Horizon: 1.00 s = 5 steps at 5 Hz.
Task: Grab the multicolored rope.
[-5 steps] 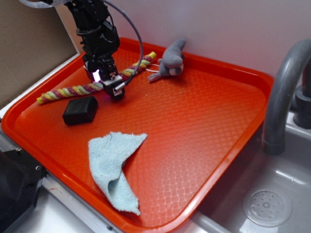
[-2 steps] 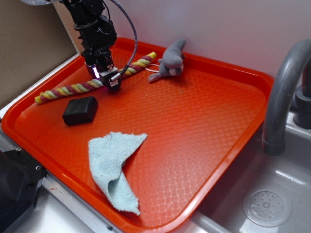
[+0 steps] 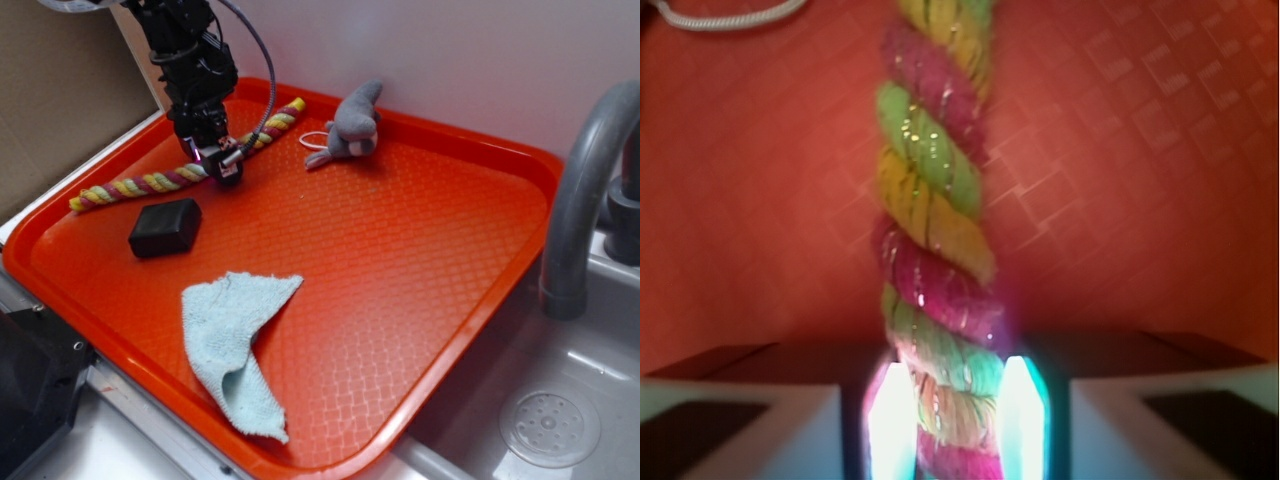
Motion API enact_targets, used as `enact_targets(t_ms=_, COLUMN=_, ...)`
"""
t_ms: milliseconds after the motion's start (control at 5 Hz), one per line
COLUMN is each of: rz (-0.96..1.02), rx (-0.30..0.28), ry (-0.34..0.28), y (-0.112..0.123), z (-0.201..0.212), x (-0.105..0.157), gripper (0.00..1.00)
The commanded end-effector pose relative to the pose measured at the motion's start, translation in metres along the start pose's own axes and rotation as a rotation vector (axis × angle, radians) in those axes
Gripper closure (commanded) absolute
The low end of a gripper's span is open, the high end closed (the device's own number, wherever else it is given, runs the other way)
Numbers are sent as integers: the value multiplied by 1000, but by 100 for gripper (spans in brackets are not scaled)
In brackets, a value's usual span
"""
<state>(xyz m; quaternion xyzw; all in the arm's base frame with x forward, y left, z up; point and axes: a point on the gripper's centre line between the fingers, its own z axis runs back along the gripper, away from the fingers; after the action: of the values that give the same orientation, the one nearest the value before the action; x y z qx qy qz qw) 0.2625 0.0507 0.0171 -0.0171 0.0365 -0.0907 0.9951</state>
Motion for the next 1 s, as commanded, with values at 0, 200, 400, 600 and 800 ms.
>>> enact_targets(t_ms=0, rz=81, rx=134, ry=-59, y=-22, z=58, x=-14, gripper=100)
enact_targets(t_ms=200, rz=263, rx=141, ry=-57, y=-41, z=106, x=-30, gripper=100)
enact_targets(t_ms=400, rz=368, rx=90, ry=-69, y=-61, z=155, x=-47, gripper=100)
enact_targets(t_ms=600, rz=416, rx=26, ry=-84, y=-88, z=202, x=-58, gripper=100)
enact_targets(t_ms=800, rz=499, rx=-38, ry=-56, y=-105, z=220, x=-56, gripper=100)
